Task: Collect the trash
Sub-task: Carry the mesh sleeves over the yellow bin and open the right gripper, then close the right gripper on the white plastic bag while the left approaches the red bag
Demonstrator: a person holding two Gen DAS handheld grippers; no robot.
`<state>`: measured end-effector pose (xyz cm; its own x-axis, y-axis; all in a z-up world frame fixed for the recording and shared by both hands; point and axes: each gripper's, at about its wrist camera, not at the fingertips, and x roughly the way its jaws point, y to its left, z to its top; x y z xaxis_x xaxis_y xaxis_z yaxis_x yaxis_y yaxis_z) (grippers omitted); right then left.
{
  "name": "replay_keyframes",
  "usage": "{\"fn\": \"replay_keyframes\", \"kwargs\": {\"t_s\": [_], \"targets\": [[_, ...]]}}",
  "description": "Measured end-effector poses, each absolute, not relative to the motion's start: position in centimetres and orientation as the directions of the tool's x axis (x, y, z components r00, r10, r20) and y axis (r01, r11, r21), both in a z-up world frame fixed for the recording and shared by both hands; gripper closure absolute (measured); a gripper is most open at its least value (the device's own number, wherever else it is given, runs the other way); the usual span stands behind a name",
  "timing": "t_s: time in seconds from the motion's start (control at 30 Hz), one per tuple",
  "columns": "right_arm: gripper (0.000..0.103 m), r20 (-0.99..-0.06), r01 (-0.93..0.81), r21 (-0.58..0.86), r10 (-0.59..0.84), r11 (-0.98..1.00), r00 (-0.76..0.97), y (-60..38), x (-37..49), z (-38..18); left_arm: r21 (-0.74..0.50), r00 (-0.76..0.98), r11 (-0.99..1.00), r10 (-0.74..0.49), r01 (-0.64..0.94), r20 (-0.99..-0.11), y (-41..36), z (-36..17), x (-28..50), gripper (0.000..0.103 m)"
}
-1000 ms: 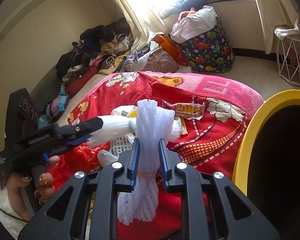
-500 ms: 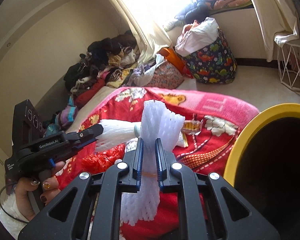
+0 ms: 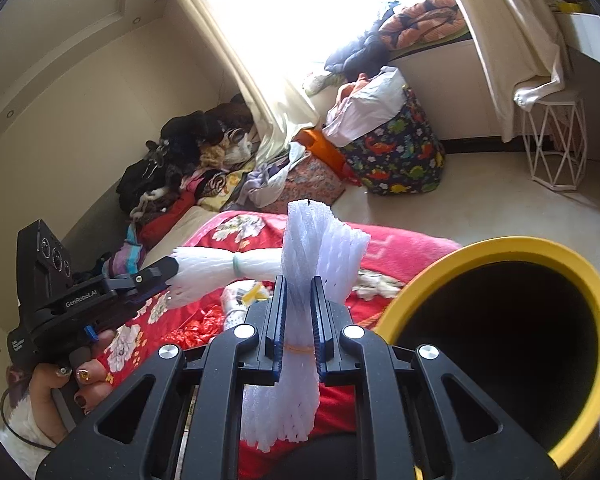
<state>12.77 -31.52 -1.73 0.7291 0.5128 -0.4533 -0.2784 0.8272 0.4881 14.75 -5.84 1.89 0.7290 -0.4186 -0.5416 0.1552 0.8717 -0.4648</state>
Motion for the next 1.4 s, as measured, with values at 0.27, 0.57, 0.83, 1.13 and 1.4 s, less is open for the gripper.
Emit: {"fn": "replay_keyframes", "kwargs": {"t_s": [0.27,0.57,0.83,1.13,1.4], "targets": [[0.091,-0.464,-0.212,0.481,0.452,0.851,0.762,-35.8,11.5,-1.8,-0.445,0.709,0.875,-0.436,0.19,-0.555,-9.2,1.6,14.3,0.094],[0.091,-0.506,-0.108,0.444,0.348,0.89,0.789,-39.7,10.6,-3.0,-0.392,0.664,0.883,-0.456,0.257,-0.593,-13.7,0.1,14.3,0.094],[0.091,-0.558,-0.018,0.44,0.29,0.898,0.778,-42.9,10.6,-4.9,-0.363,0.614,0.882,-0.469,0.3,-0.634,-17.3,-1.8,14.4,0.094],[0.056,-0.604,0.063,0.467,0.267,0.882,0.751,-44.6,10.9,-6.7,-0.373,0.582,0.885,-0.466,0.281,-0.667,-18.5,-3.7,14.6,0.036],[0.038,-0.594,0.05,0.441,0.25,0.896,0.765,-44.0,10.5,-6.3,-0.302,0.662,0.916,-0.401,0.265,-0.634,-17.7,-3.0,13.8,0.014]]}}
